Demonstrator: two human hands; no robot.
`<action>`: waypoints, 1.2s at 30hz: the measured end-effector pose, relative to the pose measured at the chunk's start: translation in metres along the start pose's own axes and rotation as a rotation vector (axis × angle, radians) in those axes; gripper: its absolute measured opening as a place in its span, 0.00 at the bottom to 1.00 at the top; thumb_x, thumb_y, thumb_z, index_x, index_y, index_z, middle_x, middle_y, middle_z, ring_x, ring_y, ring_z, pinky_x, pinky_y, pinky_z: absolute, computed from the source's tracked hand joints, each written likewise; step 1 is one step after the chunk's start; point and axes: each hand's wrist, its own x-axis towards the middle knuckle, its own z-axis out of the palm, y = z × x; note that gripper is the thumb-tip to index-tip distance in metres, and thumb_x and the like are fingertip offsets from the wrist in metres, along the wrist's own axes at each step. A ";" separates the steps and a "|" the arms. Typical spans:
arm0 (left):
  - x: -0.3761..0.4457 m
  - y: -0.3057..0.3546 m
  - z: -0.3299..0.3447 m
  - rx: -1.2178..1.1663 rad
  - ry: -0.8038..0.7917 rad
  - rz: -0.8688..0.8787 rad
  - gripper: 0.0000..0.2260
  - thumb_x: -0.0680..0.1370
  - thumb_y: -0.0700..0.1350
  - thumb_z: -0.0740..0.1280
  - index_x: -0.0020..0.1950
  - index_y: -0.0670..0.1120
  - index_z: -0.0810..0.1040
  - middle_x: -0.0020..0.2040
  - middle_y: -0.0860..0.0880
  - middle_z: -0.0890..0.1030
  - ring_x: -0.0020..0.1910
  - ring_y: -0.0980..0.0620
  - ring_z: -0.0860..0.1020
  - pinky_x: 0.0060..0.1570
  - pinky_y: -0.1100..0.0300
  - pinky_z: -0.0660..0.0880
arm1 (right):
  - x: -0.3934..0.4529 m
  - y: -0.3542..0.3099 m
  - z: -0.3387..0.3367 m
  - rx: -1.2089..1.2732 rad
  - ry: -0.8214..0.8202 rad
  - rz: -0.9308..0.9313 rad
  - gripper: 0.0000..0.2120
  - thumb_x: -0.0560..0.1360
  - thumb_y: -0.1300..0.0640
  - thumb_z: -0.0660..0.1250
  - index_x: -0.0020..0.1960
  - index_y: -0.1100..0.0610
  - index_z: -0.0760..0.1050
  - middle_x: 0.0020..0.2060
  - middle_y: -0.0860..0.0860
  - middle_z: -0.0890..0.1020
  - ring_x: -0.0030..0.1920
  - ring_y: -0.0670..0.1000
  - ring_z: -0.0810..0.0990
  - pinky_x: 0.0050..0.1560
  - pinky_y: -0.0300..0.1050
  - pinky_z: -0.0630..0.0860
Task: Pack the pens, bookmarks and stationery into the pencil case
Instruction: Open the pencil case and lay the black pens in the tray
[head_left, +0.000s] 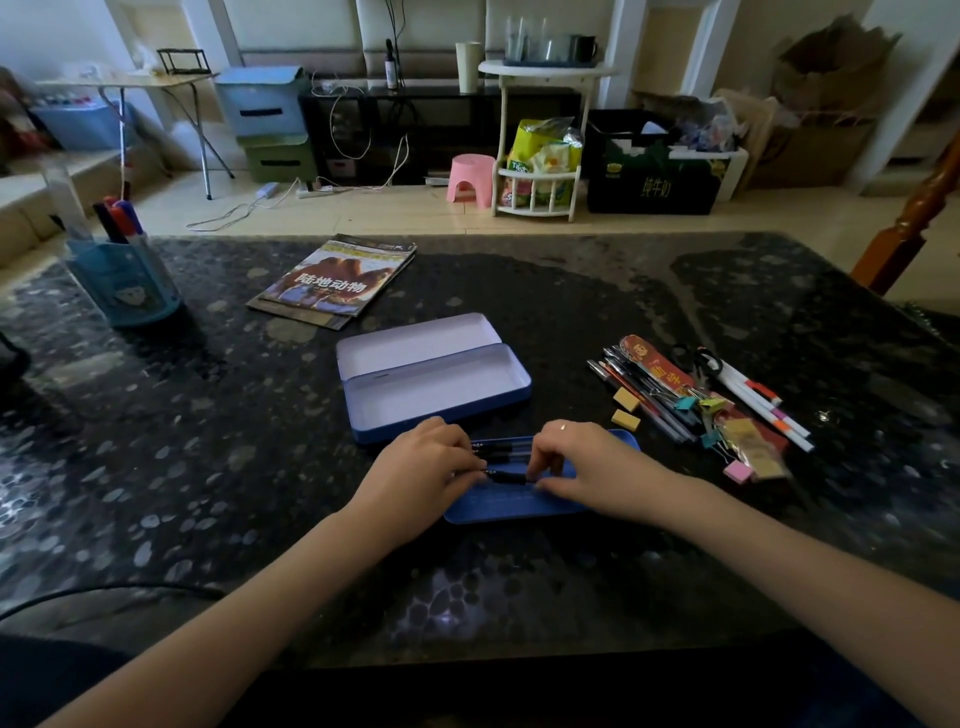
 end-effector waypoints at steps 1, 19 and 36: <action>-0.001 0.000 0.002 0.000 -0.007 -0.002 0.11 0.77 0.51 0.65 0.57 0.52 0.81 0.49 0.55 0.78 0.48 0.57 0.71 0.46 0.66 0.66 | 0.000 0.000 0.002 -0.023 0.010 -0.009 0.04 0.74 0.57 0.70 0.48 0.51 0.77 0.46 0.44 0.75 0.45 0.42 0.76 0.51 0.41 0.76; -0.002 -0.005 0.006 -0.059 0.071 -0.062 0.04 0.76 0.45 0.67 0.44 0.46 0.76 0.51 0.52 0.74 0.50 0.54 0.72 0.45 0.61 0.73 | 0.002 0.031 -0.024 -0.100 0.360 0.246 0.02 0.75 0.55 0.68 0.48 0.50 0.77 0.46 0.46 0.80 0.48 0.47 0.77 0.50 0.48 0.77; -0.003 -0.014 0.014 -0.152 0.024 -0.118 0.10 0.76 0.49 0.66 0.56 0.53 0.72 0.52 0.57 0.75 0.50 0.59 0.72 0.50 0.64 0.71 | -0.006 0.056 -0.045 -0.331 0.219 0.798 0.23 0.74 0.53 0.71 0.63 0.60 0.68 0.56 0.59 0.77 0.58 0.59 0.76 0.57 0.57 0.76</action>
